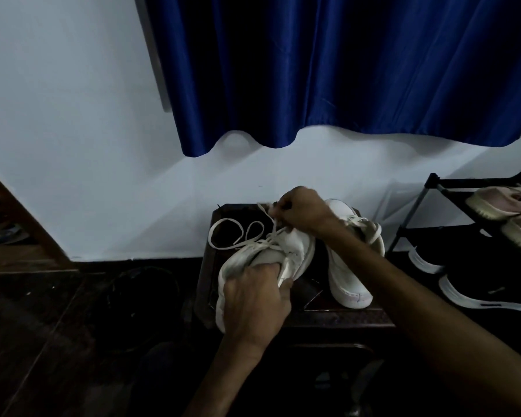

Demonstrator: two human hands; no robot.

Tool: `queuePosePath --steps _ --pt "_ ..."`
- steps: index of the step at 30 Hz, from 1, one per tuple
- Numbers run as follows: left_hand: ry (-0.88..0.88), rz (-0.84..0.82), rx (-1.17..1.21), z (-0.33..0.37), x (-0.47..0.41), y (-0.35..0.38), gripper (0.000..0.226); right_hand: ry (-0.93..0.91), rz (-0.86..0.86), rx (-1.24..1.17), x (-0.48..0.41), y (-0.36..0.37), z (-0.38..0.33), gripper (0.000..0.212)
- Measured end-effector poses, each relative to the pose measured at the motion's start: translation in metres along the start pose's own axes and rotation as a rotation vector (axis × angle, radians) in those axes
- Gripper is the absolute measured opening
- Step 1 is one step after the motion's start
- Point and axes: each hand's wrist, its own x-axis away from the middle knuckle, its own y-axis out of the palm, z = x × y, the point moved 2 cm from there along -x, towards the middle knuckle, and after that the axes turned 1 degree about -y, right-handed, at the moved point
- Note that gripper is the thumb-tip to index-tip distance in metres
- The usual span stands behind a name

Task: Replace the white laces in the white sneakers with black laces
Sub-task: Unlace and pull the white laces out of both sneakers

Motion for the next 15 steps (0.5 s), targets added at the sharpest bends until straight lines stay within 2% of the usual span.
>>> queuePosePath --steps 1,2,5,8,10,15 --pt "0.013 0.017 -0.011 0.0 -0.001 -0.001 0.02 0.002 -0.107 -0.002 0.001 0.005 -0.005 0.034" --pt "0.02 0.02 -0.015 0.001 -0.001 -0.001 0.021 0.0 -0.131 -0.017 -0.001 0.008 -0.009 0.038" --pt "0.03 -0.002 -0.037 0.001 0.0 0.001 0.025 0.01 0.134 -0.123 -0.013 -0.004 -0.018 0.041" --pt "0.028 -0.028 -0.088 0.001 0.001 0.002 0.025 0.061 0.309 -0.433 -0.024 -0.028 -0.027 0.032" --pt "0.013 -0.044 -0.091 0.0 0.001 0.002 0.023 0.034 0.289 -0.342 -0.028 -0.04 -0.032 0.028" --pt "0.01 -0.065 -0.079 0.0 0.0 0.003 0.025 0.028 0.007 0.088 -0.01 -0.04 -0.016 0.03"
